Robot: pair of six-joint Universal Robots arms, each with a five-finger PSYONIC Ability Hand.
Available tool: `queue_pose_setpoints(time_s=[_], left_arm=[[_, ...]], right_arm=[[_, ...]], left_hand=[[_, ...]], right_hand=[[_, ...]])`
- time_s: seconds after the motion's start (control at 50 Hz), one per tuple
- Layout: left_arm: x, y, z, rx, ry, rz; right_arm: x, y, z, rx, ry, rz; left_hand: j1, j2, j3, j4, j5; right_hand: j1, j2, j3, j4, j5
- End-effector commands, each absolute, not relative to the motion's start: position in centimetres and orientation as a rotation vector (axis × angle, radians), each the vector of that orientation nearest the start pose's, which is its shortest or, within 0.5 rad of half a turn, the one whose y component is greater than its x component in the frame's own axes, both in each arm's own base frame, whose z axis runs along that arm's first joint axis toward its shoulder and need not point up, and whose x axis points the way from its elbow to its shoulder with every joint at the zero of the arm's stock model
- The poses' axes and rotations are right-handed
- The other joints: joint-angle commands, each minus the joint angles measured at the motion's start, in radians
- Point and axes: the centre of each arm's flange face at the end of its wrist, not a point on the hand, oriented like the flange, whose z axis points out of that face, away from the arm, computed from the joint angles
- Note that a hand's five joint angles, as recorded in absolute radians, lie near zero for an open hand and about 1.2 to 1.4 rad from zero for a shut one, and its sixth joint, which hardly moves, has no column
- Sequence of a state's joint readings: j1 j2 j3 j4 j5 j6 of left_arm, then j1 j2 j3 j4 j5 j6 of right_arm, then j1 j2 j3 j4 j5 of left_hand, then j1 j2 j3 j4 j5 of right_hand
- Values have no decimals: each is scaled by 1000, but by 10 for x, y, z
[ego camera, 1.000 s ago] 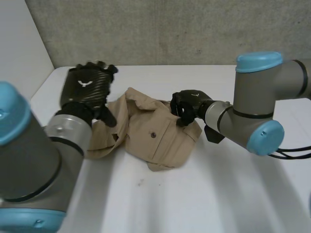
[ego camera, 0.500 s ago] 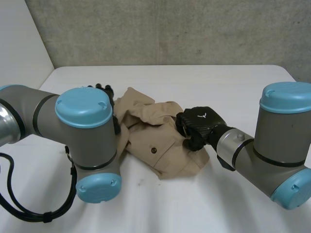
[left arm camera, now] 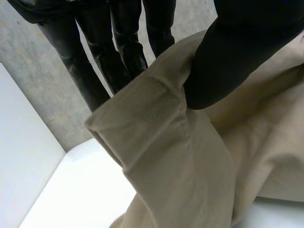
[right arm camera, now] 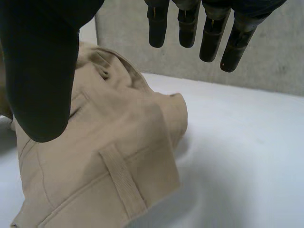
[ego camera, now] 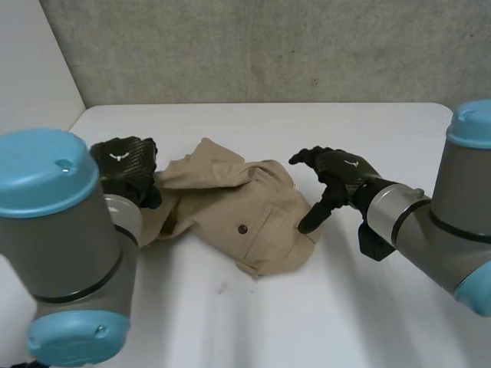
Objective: Fold the shorts.
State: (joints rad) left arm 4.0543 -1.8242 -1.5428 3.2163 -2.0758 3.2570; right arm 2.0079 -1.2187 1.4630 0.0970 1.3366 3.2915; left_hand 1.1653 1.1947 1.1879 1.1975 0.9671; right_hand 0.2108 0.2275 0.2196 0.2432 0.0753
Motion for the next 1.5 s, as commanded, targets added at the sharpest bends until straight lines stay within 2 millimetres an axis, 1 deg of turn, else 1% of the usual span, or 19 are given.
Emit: queue_pose_setpoints(time_s=[0.02, 0.14, 0.24, 0.34, 0.36, 0.42, 0.5, 0.52, 0.6, 0.68, 0.74, 0.86, 0.98, 1.06, 1.18, 1.28, 1.3, 1.4, 1.5], left_arm=[[-266, -201, 253, 434, 2285, -2037], [-262, -193, 257, 442, 2277, -2043], [-258, -191, 264, 442, 2255, -2059], [-260, -191, 272, 494, 2220, -2085], [-260, -191, 275, 511, 2209, -2098], [-262, -190, 293, 569, 2143, -2173], [-261, -189, 330, 606, 1992, -2301], [-260, -189, 338, 616, 1958, -2322], [-254, -183, 380, 620, 1776, -2438], [-246, -167, 428, 576, 1576, -2603], [-241, -157, 445, 560, 1509, -2668], [-240, -153, 445, 572, 1509, -2682], [-252, -166, 415, 655, 1611, -2597], [-278, -208, 360, 765, 1766, -2430], [-302, -254, 341, 737, 1724, -2450], [-307, -307, 377, 551, 1496, -2607], [-308, -314, 399, 486, 1394, -2679], [-305, -314, 466, 286, 1067, -2884], [-304, -306, 487, 182, 901, -2971]], right_arm=[[288, -263, 209, -420, 2214, -1299], [298, -280, 193, -350, 2229, -1232], [304, -275, 181, -379, 2253, -1105], [315, -270, 190, -445, 2190, -1072], [316, -273, 198, -460, 2159, -1110], [316, -277, 224, -505, 2086, -1223], [310, -272, 295, -636, 1897, -1527], [302, -267, 327, -693, 1813, -1669], [276, -255, 392, -792, 1649, -2011], [257, -233, 445, -812, 1512, -2280], [250, -224, 464, -801, 1460, -2371], [250, -223, 461, -816, 1483, -2366], [260, -244, 417, -907, 1649, -2267], [271, -269, 379, -978, 1762, -2183], [285, -304, 356, -975, 1796, -2222], [313, -341, 375, -861, 1486, -2512], [315, -345, 383, -831, 1414, -2564], [318, -354, 431, -636, 971, -2831], [316, -351, 446, -557, 806, -2908]], left_hand=[[231, 202, 208, 199, 255], [231, 202, 208, 199, 255], [231, 202, 208, 199, 255], [231, 202, 208, 199, 255], [231, 202, 208, 199, 255], [231, 202, 208, 199, 255], [231, 202, 208, 199, 255], [231, 202, 208, 199, 255], [231, 202, 208, 199, 255], [231, 202, 208, 199, 255], [231, 202, 208, 199, 255], [231, 202, 208, 199, 255], [231, 202, 208, 199, 255], [231, 202, 208, 199, 255], [231, 202, 208, 199, 255], [231, 202, 208, 199, 255], [231, 202, 208, 199, 255], [231, 202, 208, 199, 255], [231, 202, 208, 199, 255]], right_hand=[[-36, -53, -45, -69, -75], [-36, -53, -45, -69, -75], [114, 98, 106, 82, 75], [1029, 1012, 1020, 997, 990], [1184, 1167, 1175, 1151, 1145], [1185, 1169, 1177, 1153, 1146], [1185, 1169, 1177, 1153, 1146], [1185, 1169, 1177, 1153, 1146], [1185, 1169, 1177, 1153, 1146], [1185, 1169, 1177, 1153, 1146], [1185, 1169, 1177, 1153, 1146], [1185, 1169, 1177, 1153, 1146], [1185, 1169, 1177, 1153, 1146], [1185, 1169, 1177, 1153, 1146], [1185, 1169, 1177, 1153, 1146], [1185, 1169, 1177, 1153, 1146], [1185, 1169, 1177, 1153, 1146], [1185, 1169, 1177, 1153, 1146], [1185, 1169, 1177, 1153, 1146]])
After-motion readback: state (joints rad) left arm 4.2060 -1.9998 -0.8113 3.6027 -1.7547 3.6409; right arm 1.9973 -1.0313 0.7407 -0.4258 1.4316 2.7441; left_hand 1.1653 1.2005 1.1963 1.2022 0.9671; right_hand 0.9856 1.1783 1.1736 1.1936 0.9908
